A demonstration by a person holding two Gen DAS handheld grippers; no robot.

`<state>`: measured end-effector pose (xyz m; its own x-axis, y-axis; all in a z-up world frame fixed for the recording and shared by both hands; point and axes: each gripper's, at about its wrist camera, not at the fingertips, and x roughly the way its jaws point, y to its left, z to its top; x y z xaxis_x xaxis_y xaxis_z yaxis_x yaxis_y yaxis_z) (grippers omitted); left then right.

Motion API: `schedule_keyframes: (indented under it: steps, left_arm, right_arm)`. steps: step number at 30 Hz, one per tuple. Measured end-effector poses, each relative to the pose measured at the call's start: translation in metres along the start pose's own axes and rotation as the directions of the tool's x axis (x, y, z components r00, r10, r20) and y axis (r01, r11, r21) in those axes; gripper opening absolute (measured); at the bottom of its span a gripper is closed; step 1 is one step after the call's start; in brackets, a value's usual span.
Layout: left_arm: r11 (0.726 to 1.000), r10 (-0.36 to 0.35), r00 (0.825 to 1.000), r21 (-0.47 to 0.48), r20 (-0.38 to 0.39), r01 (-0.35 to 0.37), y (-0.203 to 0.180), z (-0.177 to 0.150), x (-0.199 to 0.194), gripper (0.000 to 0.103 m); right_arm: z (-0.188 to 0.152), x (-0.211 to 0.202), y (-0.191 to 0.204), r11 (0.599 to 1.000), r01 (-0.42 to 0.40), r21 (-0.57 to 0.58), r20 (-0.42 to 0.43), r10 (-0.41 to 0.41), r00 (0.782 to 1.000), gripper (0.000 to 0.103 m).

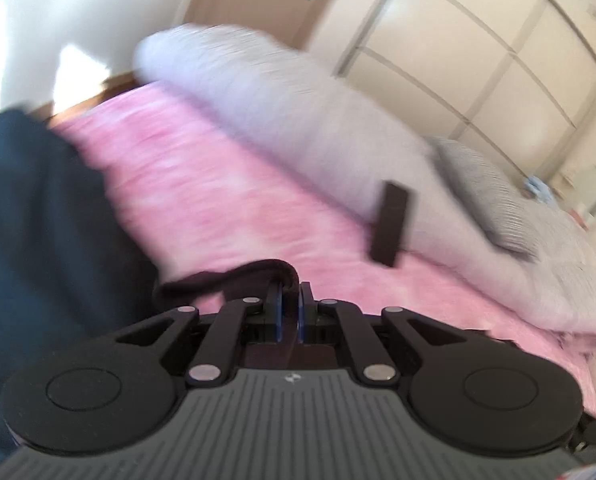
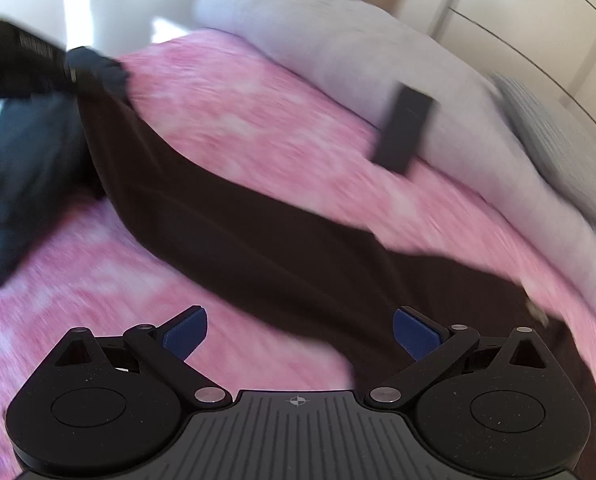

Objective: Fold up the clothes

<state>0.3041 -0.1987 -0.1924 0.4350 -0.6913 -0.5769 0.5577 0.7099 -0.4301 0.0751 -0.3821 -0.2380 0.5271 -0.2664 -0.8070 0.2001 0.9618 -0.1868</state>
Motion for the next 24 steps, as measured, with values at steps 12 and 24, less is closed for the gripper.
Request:
schedule_keyframes:
  steps: [12,24]
  left_arm:
    - [0.786,-0.277,0.953,0.542,-0.123,0.298,-0.346,-0.117,0.092,0.004]
    - [0.640,-0.194,0.916,0.663,-0.351,0.389,-0.448,-0.289,0.163,0.007]
  right_arm:
    - [-0.138,-0.066,-0.195,0.936,0.190,0.295,-0.097,-0.168,0.981,0.103]
    - [-0.261,-0.083,-0.306,0.868,0.262,0.423,-0.228,-0.178,0.957,0.103]
